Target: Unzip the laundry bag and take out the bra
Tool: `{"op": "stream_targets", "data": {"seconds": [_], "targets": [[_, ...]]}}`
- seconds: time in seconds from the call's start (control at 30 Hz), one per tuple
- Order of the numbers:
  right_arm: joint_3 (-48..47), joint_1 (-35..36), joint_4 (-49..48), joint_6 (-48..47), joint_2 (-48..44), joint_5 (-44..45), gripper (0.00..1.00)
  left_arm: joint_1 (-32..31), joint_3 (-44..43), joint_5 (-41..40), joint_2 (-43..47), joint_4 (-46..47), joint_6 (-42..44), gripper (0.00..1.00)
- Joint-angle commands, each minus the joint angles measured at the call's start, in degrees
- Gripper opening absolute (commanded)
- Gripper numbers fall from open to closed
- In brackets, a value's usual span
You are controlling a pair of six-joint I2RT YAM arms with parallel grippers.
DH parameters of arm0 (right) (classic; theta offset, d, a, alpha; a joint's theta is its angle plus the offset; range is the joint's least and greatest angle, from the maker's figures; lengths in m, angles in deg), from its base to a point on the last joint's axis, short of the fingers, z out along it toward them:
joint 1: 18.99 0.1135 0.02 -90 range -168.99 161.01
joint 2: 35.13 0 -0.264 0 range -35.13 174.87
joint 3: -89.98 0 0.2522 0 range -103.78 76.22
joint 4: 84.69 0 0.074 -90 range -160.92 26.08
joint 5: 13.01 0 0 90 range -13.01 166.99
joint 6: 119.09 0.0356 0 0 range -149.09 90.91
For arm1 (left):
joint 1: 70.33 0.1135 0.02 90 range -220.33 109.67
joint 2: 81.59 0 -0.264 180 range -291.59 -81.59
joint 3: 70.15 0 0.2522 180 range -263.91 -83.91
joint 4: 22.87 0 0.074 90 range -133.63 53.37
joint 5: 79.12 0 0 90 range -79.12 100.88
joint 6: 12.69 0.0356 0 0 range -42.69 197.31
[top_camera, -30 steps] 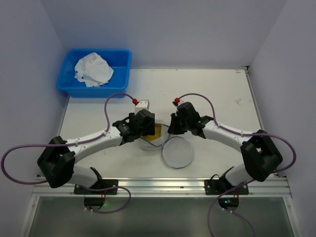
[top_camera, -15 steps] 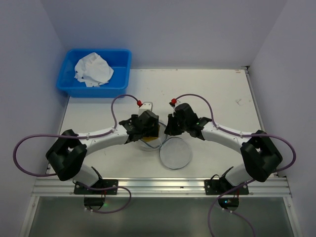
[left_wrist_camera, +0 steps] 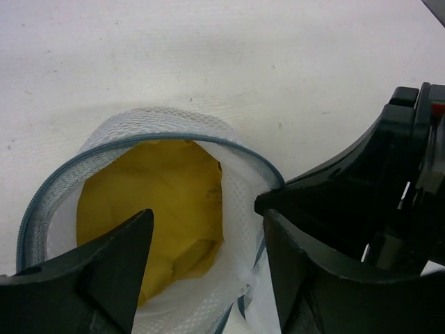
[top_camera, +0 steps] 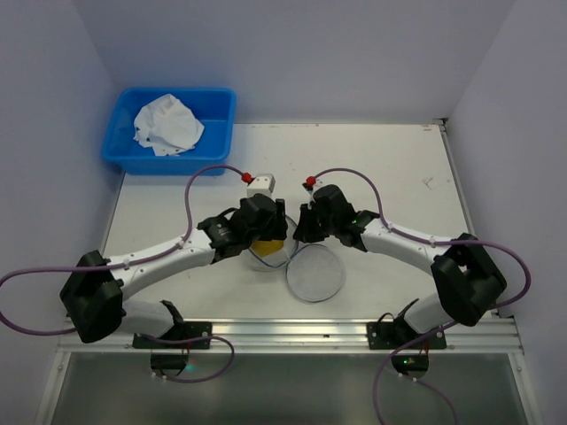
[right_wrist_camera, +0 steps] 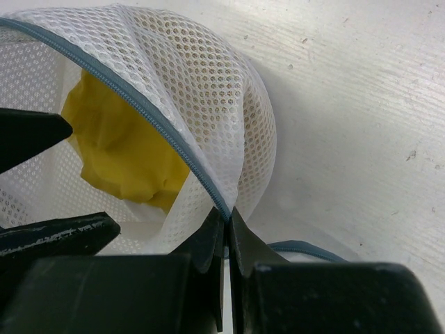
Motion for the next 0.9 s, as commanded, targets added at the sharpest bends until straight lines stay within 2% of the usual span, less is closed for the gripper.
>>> {"op": "stream_targets", "data": {"seconds": [0.0,0.2,0.33,0.43,0.6,0.7,0.77,0.87], "targets": [[-0.16,0.27,-1.93,0.4,0.22,-0.08,0.0,-0.52,-1.8,0.15,-0.57,1.57,0.3,0.66],[0.28,0.27,-1.76,0.48,-0.13,0.18,0.0,0.36,-2.94,-6.61,-6.45,-1.06,0.39,0.65],[0.63,0.27,-1.67,0.48,-0.75,0.36,0.0,4.04,-2.59,-8.47,-9.79,-0.98,0.74,0.65],[0.54,0.27,-1.58,0.4,-0.66,0.62,0.0,5.01,-2.59,-10.13,-12.34,-0.19,1.0,0.72],[0.28,0.18,-1.67,0.22,-0.4,0.1,0.0,5.63,-3.03,-10.67,-15.51,0.17,0.22,0.83],[0.37,0.18,-2.02,0.22,-0.04,-0.43,0.0,5.72,-2.25,-9.97,-17.44,0.6,-0.22,0.85],[0.1,0.27,-2.11,0.22,0.65,-0.95,0.0,5.81,-1.54,-8.91,-19.19,1.92,-0.49,0.85],[-0.25,0.27,-2.54,0.4,1.53,-1.66,0.0,5.72,0.56,-5.23,-21.56,4.55,-1.89,0.79]]}}
